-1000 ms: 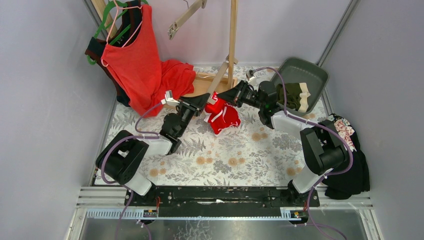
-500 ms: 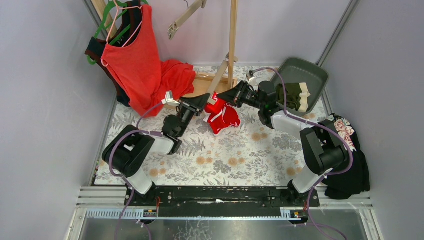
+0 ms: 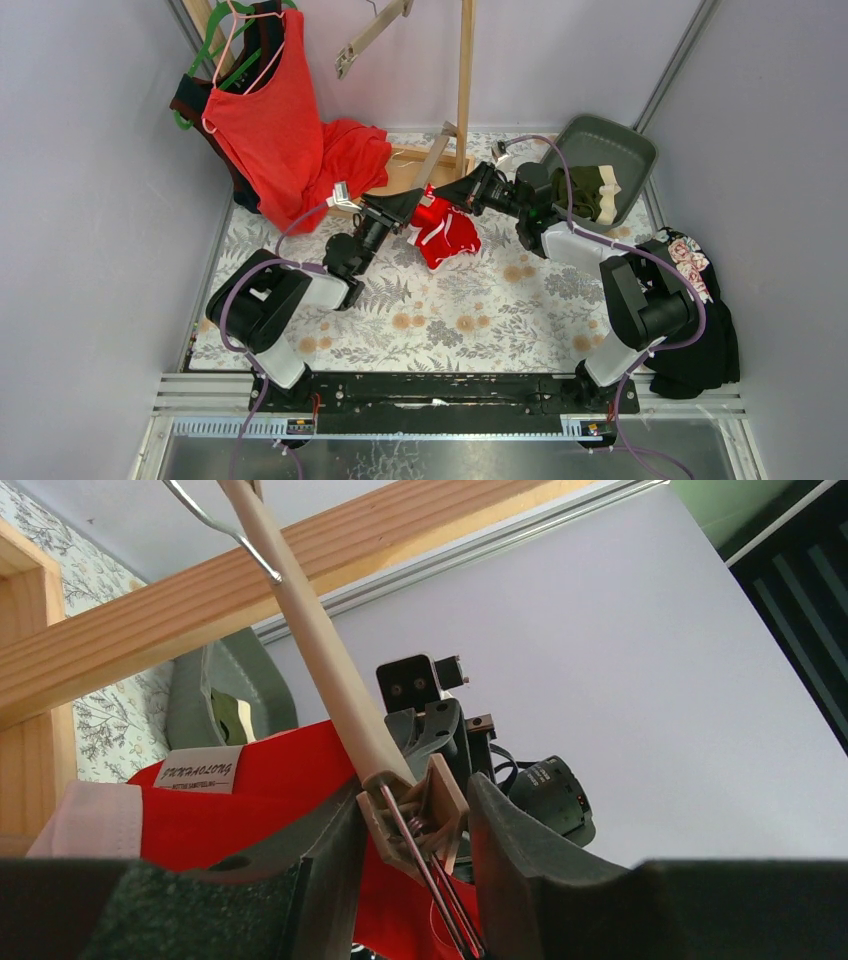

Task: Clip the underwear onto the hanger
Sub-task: Clamp the underwear onto the hanger.

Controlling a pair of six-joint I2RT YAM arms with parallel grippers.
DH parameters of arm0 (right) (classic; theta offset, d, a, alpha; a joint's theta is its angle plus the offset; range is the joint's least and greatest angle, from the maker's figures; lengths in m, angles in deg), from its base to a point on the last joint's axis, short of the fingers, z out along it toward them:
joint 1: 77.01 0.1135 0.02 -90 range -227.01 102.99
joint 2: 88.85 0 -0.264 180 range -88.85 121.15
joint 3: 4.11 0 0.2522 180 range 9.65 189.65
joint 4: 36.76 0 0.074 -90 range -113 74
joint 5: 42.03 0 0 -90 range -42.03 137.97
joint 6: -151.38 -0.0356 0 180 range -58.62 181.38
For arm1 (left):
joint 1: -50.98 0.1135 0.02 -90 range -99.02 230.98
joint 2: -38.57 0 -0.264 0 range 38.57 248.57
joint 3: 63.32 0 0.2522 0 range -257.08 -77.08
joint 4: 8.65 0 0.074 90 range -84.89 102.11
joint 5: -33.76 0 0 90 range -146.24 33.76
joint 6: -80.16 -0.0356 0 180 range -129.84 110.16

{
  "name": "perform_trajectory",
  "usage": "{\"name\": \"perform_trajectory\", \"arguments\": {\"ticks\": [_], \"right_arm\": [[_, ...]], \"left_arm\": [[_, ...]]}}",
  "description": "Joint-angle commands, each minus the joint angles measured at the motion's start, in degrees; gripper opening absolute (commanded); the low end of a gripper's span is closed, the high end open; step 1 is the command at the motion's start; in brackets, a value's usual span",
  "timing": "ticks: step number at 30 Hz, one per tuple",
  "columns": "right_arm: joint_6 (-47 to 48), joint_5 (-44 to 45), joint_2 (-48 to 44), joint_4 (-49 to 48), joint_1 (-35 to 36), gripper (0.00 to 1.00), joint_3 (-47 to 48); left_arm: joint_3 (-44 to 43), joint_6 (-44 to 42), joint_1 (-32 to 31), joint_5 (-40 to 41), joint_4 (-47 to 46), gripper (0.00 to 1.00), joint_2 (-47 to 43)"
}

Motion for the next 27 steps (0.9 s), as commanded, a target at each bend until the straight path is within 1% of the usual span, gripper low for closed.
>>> {"name": "perform_trajectory", "arguments": {"ticks": [1,11,14,17,21,27], "right_arm": [[-0.38,-0.32,-1.02,-3.69,0.82,0.0,0.98],[-0.19,-2.16,0.13,-3.27,0.8,0.0,1.09],[0.58,-2.78,1.83,-4.0,0.85,0.0,0.39],[2.07,-4.07,2.47,-4.0,0.94,0.0,-0.35],[3.97,-7.28,4.23,-3.86,0.94,0.0,-0.71],[9.83,-10.05,5.74,1.37,1.54,0.0,-1.75]], "left_arm": [[0.14,-0.5,-0.4,-2.25,-5.46,0.39,0.6],[2.91,-0.83,-0.48,-0.48,-5.62,0.35,-0.27],[4.19,-0.75,-0.43,-0.2,-5.59,0.35,-0.07],[5.7,-0.97,-0.43,1.46,-5.63,0.36,0.07],[6.77,-1.63,-0.48,2.59,-5.63,0.41,-0.46],[8.91,-1.03,-0.52,2.67,-5.64,0.41,-0.38]]}}
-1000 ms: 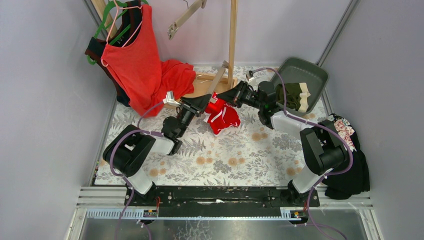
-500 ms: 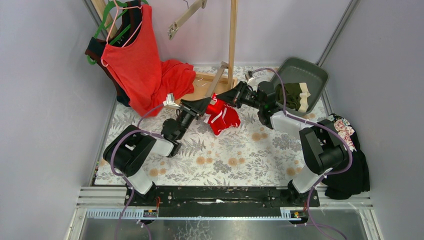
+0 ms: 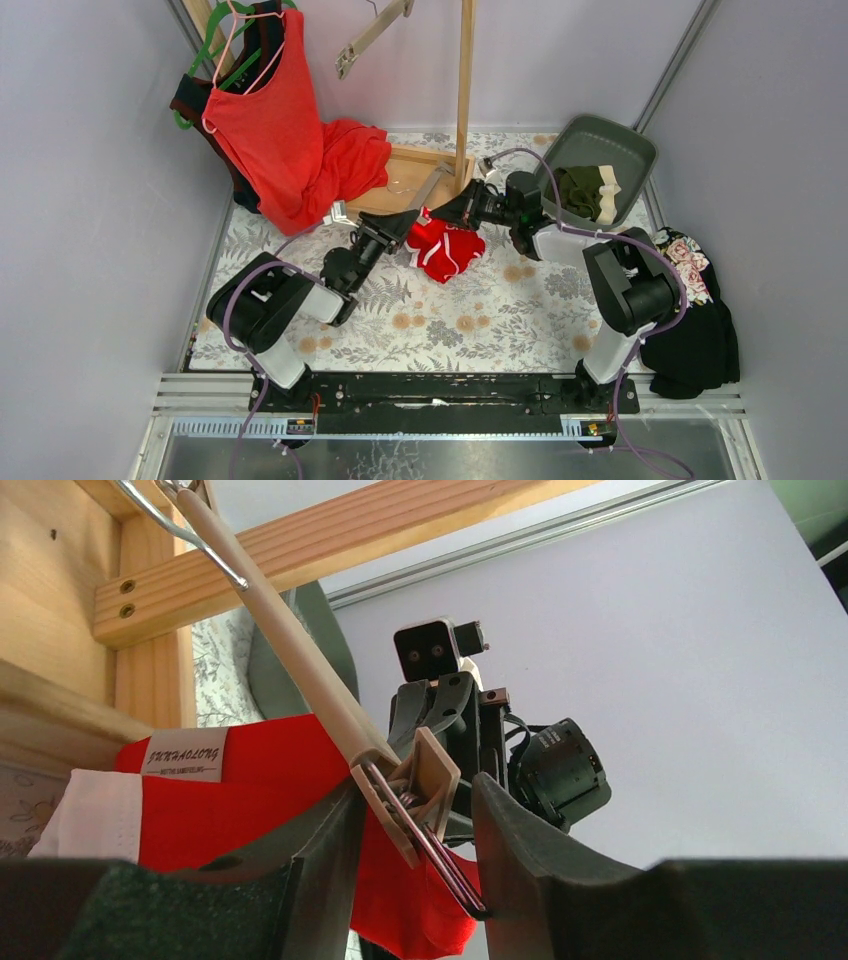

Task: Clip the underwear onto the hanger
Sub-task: Clamp the underwear onto the hanger.

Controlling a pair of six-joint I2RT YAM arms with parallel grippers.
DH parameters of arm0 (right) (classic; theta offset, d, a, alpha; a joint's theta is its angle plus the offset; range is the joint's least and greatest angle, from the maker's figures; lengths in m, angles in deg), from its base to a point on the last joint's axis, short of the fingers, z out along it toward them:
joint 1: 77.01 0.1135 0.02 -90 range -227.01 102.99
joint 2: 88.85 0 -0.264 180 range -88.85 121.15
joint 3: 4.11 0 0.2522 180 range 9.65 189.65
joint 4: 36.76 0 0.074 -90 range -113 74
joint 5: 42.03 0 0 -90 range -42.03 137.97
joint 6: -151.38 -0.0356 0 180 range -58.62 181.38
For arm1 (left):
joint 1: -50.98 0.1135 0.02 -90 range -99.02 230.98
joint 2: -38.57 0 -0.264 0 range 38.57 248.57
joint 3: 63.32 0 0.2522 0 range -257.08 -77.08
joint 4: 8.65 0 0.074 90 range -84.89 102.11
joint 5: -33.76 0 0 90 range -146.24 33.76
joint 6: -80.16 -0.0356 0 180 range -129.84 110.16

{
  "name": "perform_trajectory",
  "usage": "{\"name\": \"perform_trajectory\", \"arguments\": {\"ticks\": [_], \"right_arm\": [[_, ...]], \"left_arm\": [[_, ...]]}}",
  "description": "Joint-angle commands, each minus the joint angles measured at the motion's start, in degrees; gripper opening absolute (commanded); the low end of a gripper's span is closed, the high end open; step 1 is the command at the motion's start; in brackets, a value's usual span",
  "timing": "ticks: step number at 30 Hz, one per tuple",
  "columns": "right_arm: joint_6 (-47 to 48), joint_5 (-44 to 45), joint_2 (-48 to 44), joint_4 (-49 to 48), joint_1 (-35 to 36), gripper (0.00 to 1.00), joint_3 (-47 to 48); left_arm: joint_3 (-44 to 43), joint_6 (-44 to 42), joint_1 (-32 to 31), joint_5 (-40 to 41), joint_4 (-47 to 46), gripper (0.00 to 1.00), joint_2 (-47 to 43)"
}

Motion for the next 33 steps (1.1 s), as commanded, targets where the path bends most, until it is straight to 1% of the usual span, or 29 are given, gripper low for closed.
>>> {"name": "perform_trajectory", "arguments": {"ticks": [1,7,9,15,19,20,21,22,23,26,27,30,32,33], "right_arm": [[6.37,-4.6,0.33,2.08,1.37,0.0,-1.01],[7.44,-6.25,2.12,0.01,1.87,0.0,-5.07],[7.43,-6.63,2.79,-1.44,1.89,0.0,-5.86],[5.51,-8.28,5.7,-5.56,1.87,0.0,-6.05],[6.11,-8.85,6.49,-5.17,1.86,0.0,-5.75],[6.63,-8.96,6.41,-4.81,1.9,0.0,-5.83],[7.34,-8.91,6.3,-4.04,1.93,0.0,-5.84],[8.02,-8.81,6.15,-3.33,1.87,0.0,-5.76],[8.52,-8.8,6.11,-2.62,1.9,0.0,-5.75],[9.57,-8.89,5.76,-1.5,1.78,0.0,-5.84],[9.92,-8.92,5.69,-1.04,1.79,0.0,-5.8],[12.13,-8.76,5.09,1.57,1.78,0.0,-6.19],[14.37,-8.59,4.45,4.03,1.81,0.0,-6.8],[15.99,-8.39,4.13,5.72,1.79,0.0,-7.07]], "left_arm": [[1.99,-0.84,-0.3,1.49,-4.99,0.41,-0.54],[6.34,-5.4,-0.39,2.7,-4.98,0.4,-0.13],[7.84,-5.72,-0.39,3.26,-4.97,0.38,0.37],[10.65,-6.34,-0.39,0.78,-5.0,0.35,1.96],[13.02,-7.48,-0.39,2.67,-4.92,0.35,2.85],[13.67,-7.68,-0.39,4.38,-4.99,0.4,2.98],[14.26,-7.85,-0.38,5.79,-5.0,0.5,3.04],[14.85,-8.22,-0.39,6.88,-4.96,0.64,2.91],[15.18,-8.96,-0.39,7.75,-4.91,0.73,2.81],[16.13,-9.8,-0.39,10.29,-4.87,0.9,2.51],[16.49,-10.08,-0.35,10.92,-4.87,0.93,2.45],[17.17,-11.05,-0.28,13.66,-4.81,0.93,2.11],[17.3,-11.28,-0.09,15.85,-4.39,0.89,1.74],[17.19,-11.3,0.14,16.69,-3.91,0.85,1.59]]}}
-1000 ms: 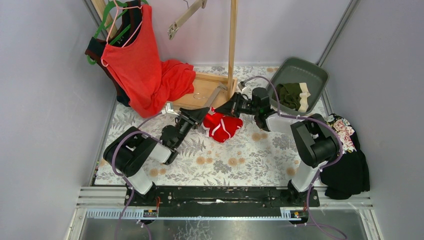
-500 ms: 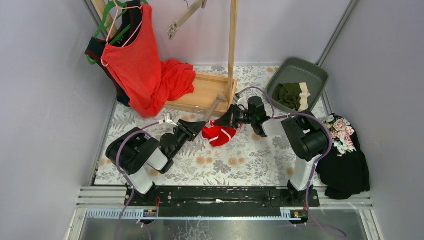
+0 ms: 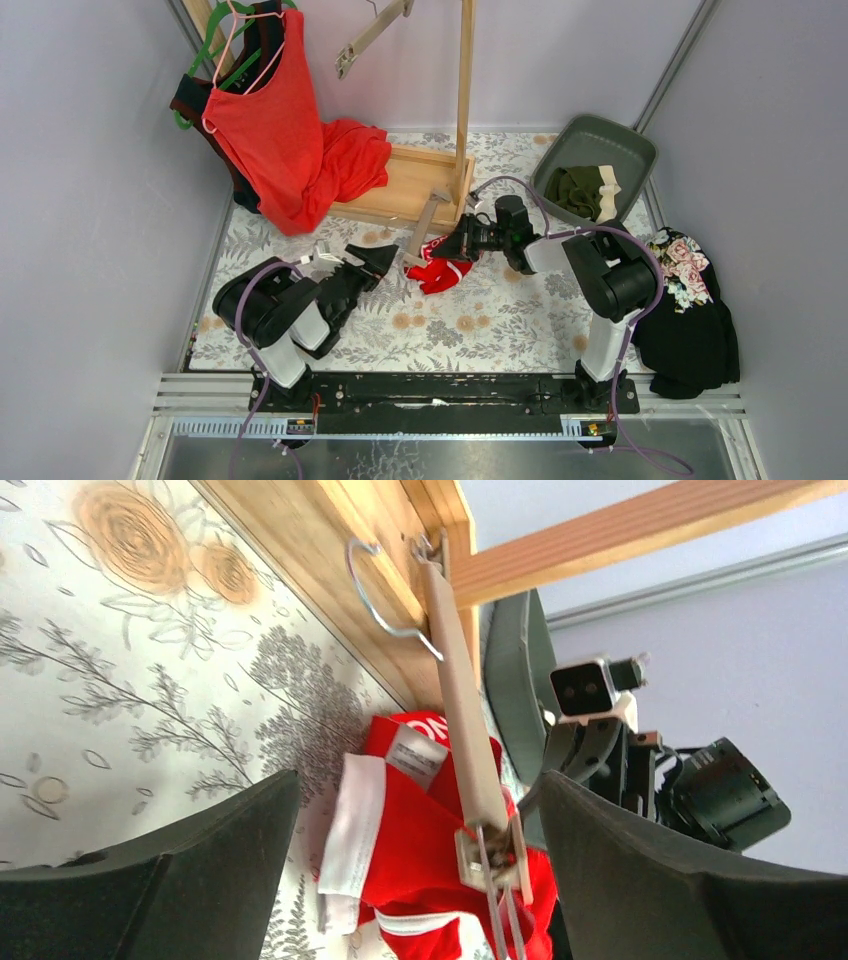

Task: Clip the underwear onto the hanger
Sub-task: Clamp the underwear onto the hanger, then open the clamp at the hanger.

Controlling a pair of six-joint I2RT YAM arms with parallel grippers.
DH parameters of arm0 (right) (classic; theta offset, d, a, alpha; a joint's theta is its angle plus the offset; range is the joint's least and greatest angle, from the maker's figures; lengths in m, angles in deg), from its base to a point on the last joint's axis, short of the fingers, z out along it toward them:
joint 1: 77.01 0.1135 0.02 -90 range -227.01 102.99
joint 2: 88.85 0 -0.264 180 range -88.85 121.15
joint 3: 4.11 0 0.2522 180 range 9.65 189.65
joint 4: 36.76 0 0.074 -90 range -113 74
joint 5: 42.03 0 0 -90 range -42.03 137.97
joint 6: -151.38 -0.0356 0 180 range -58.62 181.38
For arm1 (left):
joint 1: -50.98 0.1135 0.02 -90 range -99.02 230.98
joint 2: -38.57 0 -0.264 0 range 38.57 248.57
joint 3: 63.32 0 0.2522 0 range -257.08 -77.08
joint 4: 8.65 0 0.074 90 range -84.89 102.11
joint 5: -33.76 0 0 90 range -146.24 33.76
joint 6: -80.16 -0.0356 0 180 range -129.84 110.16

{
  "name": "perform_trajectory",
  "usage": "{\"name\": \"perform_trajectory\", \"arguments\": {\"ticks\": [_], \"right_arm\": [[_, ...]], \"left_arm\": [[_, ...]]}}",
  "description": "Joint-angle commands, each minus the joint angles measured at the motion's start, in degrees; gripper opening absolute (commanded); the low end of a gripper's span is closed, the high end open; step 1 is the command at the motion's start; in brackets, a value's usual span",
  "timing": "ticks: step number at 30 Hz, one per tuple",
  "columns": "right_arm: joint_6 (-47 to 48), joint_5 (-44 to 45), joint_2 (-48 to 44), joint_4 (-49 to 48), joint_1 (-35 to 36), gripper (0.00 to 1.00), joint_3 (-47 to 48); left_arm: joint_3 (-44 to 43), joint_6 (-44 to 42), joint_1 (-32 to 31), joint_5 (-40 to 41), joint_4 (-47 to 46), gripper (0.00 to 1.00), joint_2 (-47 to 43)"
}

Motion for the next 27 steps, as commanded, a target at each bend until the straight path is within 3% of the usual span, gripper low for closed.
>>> {"name": "perform_trajectory", "arguments": {"ticks": [1,8,9,12,14,17,22,27], "right_arm": [[7.35,-1.13,-2.93,6.56,0.02,0.0,-1.24],[18.05,1.63,-4.41,18.1,0.07,0.0,-1.87],[19.34,2.96,-4.97,19.15,0.07,0.04,-2.05],[23.35,9.1,-9.06,22.07,0.06,0.46,-2.58],[25.27,12.44,-10.76,23.16,-0.04,0.61,-2.01],[26.5,14.83,-11.65,22.23,-0.04,0.75,-0.62],[26.75,12.51,-6.55,19.08,-0.02,0.76,4.66],[24.25,13.58,-5.32,11.99,0.09,0.74,6.1]], "left_arm": [[0.21,-2.81,0.9,6.17,-3.11,0.84,-1.08],[-5.81,-4.77,4.88,-3.99,-2.96,0.79,-1.24],[-6.4,-4.32,5.39,-5.61,-3.4,0.81,-0.92],[-8.08,-1.76,8.44,-10.04,-4.34,0.99,0.01],[-9.66,-1.13,10.36,-13.95,-4.48,1.0,0.62],[-12.28,-0.91,12.35,-18.93,-4.56,1.0,1.43],[-16.13,2.54,14.55,-24.47,-4.61,1.0,4.04],[-17.7,4.47,15.59,-26.67,-4.64,0.93,6.09]]}}
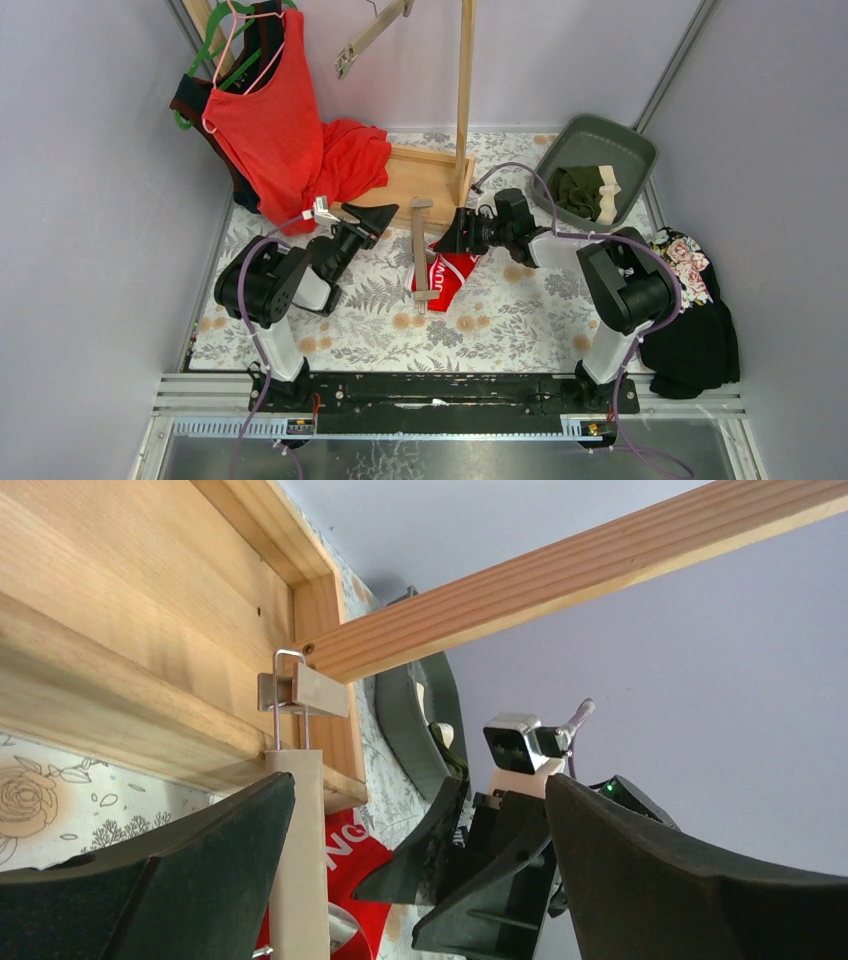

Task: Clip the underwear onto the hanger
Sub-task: Open the clamp at the hanger.

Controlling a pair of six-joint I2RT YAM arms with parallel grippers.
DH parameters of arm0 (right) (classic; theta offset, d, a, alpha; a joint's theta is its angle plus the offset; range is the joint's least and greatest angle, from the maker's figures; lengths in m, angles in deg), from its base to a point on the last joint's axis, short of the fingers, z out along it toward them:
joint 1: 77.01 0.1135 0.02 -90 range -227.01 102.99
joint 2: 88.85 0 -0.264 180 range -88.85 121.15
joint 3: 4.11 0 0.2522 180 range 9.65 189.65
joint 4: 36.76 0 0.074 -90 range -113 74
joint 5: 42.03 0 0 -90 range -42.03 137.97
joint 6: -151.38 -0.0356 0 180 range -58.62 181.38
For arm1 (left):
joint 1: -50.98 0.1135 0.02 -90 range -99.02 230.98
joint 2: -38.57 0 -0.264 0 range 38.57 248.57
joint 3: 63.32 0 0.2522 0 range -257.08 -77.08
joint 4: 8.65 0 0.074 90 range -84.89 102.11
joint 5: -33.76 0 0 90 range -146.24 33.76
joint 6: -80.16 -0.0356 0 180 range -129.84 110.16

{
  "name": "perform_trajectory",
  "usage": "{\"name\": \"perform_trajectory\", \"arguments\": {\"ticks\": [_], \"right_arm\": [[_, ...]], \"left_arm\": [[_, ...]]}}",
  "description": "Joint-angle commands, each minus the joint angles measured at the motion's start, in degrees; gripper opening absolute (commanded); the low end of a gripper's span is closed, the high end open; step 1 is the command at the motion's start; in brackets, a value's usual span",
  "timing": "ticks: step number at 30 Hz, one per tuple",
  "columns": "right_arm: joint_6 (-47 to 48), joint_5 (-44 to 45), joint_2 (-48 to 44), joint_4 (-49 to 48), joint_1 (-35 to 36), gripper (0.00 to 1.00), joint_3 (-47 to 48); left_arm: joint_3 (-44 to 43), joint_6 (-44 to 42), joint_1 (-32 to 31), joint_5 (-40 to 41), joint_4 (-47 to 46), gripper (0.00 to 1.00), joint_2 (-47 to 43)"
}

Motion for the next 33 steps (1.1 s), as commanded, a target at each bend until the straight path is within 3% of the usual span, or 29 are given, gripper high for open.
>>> {"name": "perform_trajectory", "arguments": {"ticks": [1,13,22,25,30,33], "right_arm": [[0.44,0.55,2.32,-4.61,0.2,0.74,5.33],[2.44,0.88,10.62,-2.46,2.58,0.72,14.73],[0.86,0.49,16.24,-5.12,4.59,0.65,17.31],[0.04,0.53,16.49,-8.23,4.62,0.52,15.82],[-3.2,-0.55,16.13,-15.71,4.64,0.14,12.66],[-8.51,-1.04,15.65,-26.34,4.6,0.04,8.5]], "left_arm": [[-1.72,2.64,1.15,-5.01,-4.48,0.93,1.89],[-3.53,6.24,2.84,-8.54,-4.43,0.9,4.62],[-3.53,8.3,4.61,-10.18,-4.48,0.9,5.91],[-3.8,8.62,5.3,-10.73,-4.43,0.9,6.53],[-5.04,10.28,5.51,-12.08,-4.52,0.9,8.17],[-5.32,10.98,5.52,-11.96,-4.52,0.89,7.83]]}}
